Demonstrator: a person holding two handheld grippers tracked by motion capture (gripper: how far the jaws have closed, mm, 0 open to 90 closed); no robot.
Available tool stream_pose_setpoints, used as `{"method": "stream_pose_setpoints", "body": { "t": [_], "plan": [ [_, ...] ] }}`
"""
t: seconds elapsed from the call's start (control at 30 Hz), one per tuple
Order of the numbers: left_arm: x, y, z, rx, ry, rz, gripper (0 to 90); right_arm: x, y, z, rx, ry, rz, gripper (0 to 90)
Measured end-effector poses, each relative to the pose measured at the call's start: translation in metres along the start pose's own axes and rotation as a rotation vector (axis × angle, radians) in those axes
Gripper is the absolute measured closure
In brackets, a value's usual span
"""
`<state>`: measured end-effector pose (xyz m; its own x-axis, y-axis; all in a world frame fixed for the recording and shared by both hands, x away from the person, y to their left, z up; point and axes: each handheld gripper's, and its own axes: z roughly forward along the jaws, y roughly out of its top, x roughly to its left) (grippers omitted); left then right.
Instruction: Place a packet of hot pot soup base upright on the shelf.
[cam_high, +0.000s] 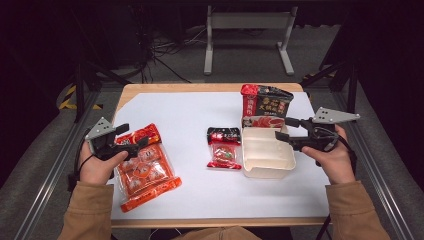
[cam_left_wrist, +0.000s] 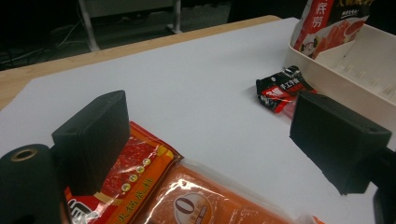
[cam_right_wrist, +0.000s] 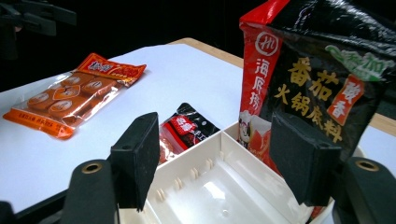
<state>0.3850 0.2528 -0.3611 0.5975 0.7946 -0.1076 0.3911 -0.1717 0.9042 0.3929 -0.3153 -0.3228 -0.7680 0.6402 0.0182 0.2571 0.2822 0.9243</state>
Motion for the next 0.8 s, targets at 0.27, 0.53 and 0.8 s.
{"method": "stream_pose_setpoints", "body": {
  "t": [0.27,0.53,0.8],
  "plan": [
    [0.022,-0.005,-0.006,0.099,0.043,0.037,27.1,0.004,-0.001,0.005,0.022,0.021,-0.016,36.2],
    [0.037,-0.016,-0.003,0.135,0.141,0.031,27.5,0.007,0.000,0.007,0.020,0.027,-0.041,35.4],
    [0.069,-0.040,-0.004,0.117,0.224,-0.094,27.5,0.009,-0.002,0.010,0.032,0.020,-0.061,35.8]
  ]
}}
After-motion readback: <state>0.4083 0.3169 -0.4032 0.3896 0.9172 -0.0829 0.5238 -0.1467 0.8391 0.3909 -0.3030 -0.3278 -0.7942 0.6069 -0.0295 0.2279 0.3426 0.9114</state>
